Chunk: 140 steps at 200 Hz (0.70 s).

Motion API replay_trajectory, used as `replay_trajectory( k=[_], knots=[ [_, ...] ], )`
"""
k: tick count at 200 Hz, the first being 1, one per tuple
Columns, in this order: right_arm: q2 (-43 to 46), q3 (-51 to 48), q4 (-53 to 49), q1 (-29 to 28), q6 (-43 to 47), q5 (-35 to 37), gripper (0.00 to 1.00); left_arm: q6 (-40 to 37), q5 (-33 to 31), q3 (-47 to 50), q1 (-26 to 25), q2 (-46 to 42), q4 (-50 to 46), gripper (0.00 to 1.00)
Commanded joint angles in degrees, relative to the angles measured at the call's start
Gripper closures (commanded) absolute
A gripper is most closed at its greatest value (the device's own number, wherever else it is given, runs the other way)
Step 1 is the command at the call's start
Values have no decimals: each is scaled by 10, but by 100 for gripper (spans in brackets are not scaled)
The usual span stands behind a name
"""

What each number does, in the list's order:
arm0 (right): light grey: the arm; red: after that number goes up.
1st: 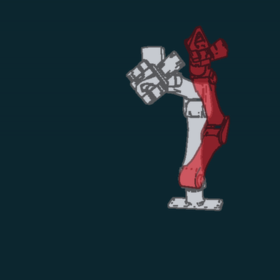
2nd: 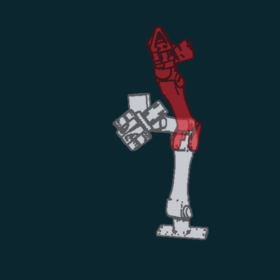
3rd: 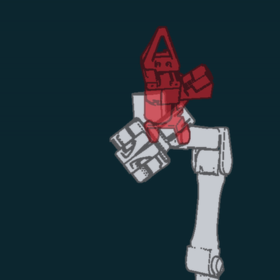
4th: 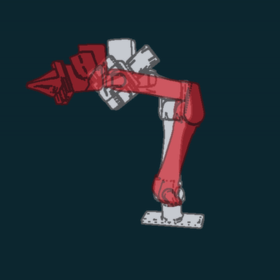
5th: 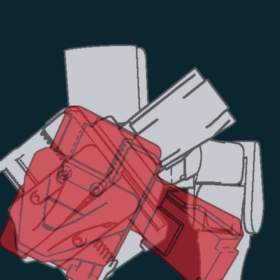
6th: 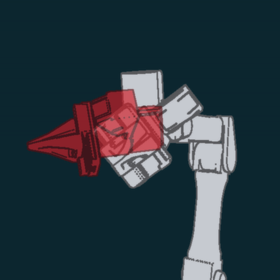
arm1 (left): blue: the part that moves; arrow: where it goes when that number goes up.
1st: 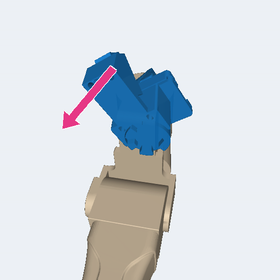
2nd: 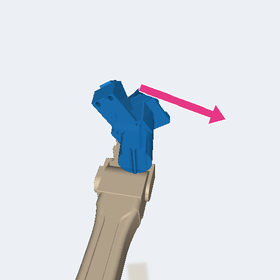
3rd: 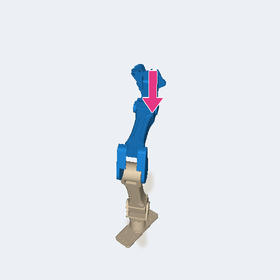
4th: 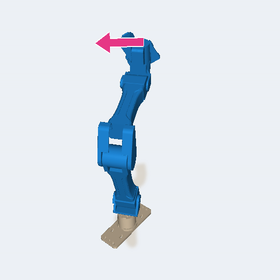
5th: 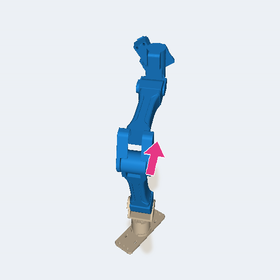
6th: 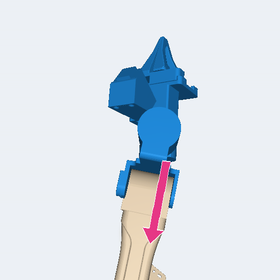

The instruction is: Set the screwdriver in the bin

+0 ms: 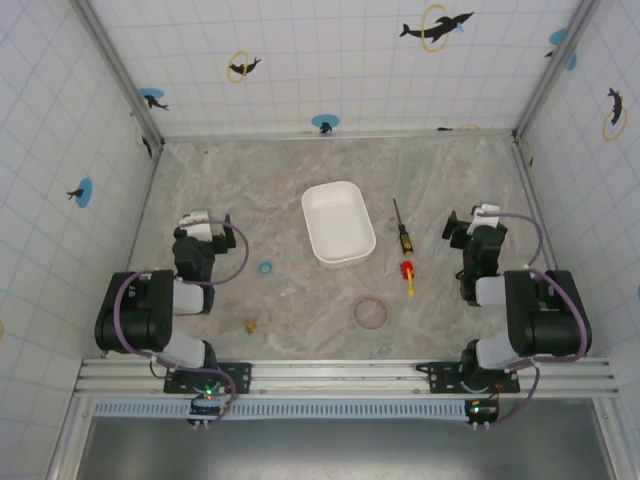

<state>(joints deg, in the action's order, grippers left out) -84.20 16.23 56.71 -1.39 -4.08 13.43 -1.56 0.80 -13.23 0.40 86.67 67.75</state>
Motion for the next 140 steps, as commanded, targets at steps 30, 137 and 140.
replay_trajectory(
  k=[30,137,140],
  knots=[
    [-1,16,11,0,-2,6,1,-8,-5,-13,-2,0,0,3],
    [0,15,11,-5,0,16,1,-9,-4,-13,-2,0,1,2],
    [0,15,11,-5,0,17,1,-10,-4,-13,-1,0,1,2]
  ],
)
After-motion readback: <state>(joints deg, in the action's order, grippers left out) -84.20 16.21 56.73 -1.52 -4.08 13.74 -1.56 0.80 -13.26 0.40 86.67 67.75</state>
